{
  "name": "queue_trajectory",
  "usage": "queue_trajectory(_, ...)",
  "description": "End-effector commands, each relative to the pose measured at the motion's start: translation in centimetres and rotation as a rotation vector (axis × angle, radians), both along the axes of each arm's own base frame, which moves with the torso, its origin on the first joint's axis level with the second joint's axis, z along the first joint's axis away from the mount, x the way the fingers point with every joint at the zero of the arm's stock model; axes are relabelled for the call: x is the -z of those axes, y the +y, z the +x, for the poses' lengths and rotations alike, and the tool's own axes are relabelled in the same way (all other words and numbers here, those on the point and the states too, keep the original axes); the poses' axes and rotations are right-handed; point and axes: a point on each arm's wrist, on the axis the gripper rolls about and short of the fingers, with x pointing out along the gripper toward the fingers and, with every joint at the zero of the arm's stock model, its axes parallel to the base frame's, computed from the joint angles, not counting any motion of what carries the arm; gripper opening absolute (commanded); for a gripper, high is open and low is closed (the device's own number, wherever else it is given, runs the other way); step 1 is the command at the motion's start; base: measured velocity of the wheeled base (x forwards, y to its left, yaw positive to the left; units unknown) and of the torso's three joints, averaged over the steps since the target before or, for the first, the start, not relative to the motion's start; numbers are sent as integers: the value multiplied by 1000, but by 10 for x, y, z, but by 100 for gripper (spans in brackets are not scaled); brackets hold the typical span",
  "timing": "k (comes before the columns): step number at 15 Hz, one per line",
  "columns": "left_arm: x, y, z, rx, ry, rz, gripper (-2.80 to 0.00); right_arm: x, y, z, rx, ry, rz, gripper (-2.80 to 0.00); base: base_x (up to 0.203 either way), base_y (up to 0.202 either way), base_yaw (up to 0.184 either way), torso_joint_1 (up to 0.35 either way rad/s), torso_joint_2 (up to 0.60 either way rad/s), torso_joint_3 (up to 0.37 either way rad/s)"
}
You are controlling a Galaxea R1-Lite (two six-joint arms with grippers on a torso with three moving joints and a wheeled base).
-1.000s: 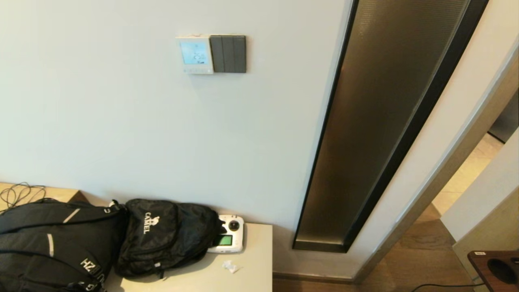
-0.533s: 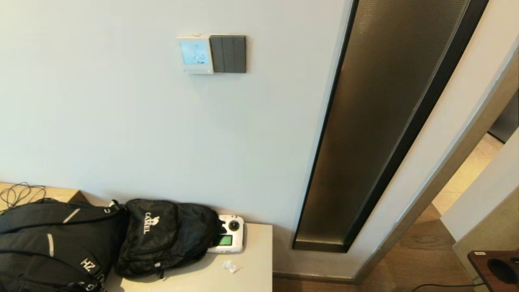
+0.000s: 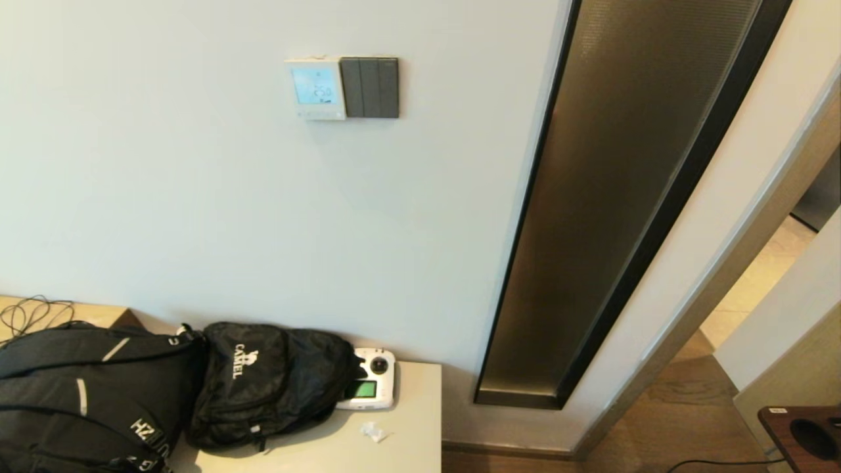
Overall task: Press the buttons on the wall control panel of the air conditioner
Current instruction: Turn off the central air conditioner
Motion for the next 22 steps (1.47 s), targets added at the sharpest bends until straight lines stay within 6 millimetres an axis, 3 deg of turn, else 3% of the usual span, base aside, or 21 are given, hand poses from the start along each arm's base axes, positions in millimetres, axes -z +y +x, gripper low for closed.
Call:
queue_trajectory(1,0,0,0,-2,0,-1,-280,0,0,0,-1,1,0,-280,0,0,0,0,0,0)
queue_trajectory(17,-1,0,0,-7,21,14,-280,0,0,0,-2,0,0,-280,0,0,0,0,0,0)
queue_trajectory(19,-23,0,-4,-3,-34,7,-280,0,0,0,-1,0,0,-280,0,0,0,0,0,0)
queue_trajectory(22,-68,0,7,7,-9,-15,-280,0,0,0,-2,-1,0,-280,0,0,0,0,0,0)
